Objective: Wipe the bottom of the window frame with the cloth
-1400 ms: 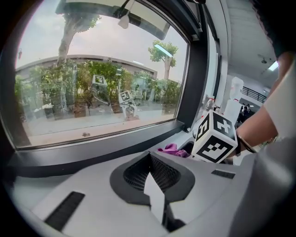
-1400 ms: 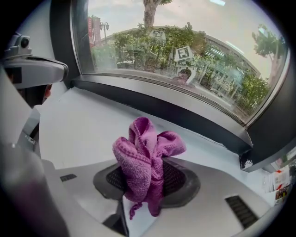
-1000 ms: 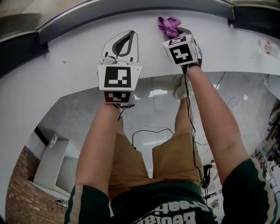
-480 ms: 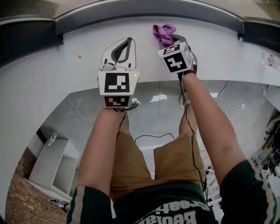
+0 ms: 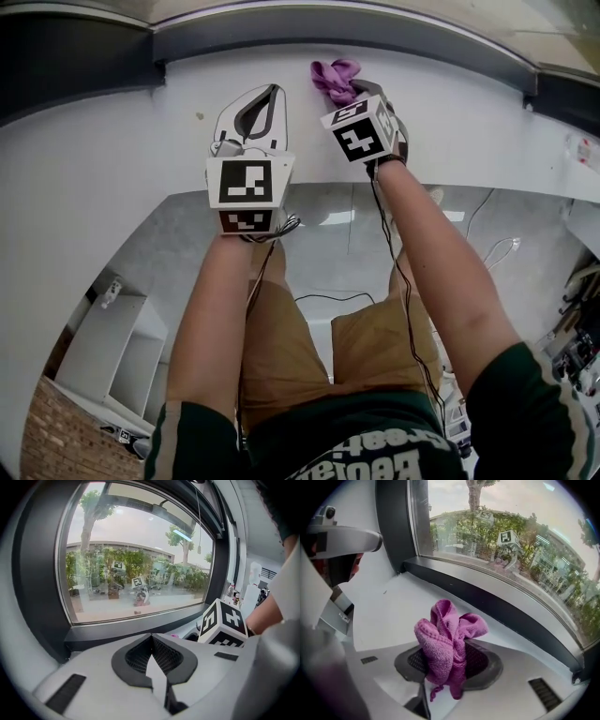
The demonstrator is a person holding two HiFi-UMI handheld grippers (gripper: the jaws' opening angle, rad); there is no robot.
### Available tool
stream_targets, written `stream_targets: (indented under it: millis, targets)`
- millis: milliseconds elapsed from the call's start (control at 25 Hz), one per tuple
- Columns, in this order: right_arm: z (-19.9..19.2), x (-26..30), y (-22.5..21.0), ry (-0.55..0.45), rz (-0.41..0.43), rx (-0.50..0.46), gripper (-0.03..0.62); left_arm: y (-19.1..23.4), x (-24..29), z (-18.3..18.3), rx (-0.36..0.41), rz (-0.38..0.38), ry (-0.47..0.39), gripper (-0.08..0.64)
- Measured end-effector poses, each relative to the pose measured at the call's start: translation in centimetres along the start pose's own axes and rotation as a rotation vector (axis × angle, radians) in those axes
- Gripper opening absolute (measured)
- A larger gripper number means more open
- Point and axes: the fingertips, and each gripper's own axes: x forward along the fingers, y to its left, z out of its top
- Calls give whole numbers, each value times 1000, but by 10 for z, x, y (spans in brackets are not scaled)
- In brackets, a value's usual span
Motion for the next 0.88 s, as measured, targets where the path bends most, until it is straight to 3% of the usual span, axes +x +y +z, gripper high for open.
stream_targets:
  millis: [880]
  targets:
    - [71, 29, 83, -44, 117, -8, 169, 102, -33, -30, -60, 109, 33, 6]
